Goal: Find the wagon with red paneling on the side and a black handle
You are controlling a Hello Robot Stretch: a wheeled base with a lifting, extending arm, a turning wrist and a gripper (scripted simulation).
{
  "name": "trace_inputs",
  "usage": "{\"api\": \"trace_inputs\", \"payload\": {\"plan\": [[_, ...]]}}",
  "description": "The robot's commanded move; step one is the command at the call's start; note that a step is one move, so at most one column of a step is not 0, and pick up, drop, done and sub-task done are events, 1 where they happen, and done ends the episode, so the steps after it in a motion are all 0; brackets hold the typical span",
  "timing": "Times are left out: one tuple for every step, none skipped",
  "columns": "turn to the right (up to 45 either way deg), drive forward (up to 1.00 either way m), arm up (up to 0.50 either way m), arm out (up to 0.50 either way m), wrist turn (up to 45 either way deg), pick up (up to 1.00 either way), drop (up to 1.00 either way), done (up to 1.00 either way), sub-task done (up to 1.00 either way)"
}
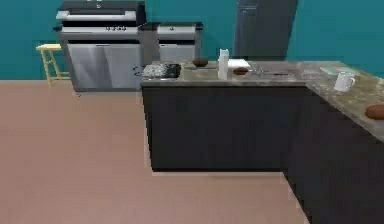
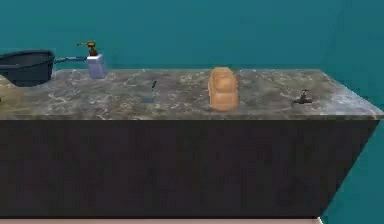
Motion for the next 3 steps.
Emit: {"api": "trace_inputs", "payload": {"plan": [[-45.0, 0.00, 0.00, 0.00, 0.0, 0.00, 0.00, 0.00, 0.00], [0.0, 1.00, 0.00, 0.00, 0.0, 0.00, 0.00, 0.00, 0.00], [0.0, 1.00, 0.00, 0.00, 0.0, 0.00, 0.00, 0.00, 0.00]]}}
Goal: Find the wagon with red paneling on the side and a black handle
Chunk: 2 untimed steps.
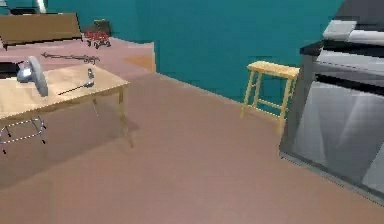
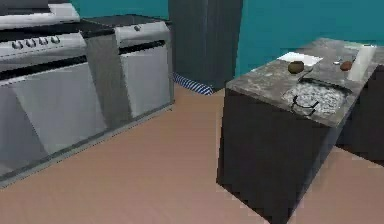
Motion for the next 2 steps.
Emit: {"api": "trace_inputs", "payload": {"plan": [[0.0, 1.00, 0.00, 0.00, 0.0, 0.00, 0.00, 0.00, 0.00], [0.0, 1.00, 0.00, 0.00, 0.0, 0.00, 0.00, 0.00, 0.00]]}}
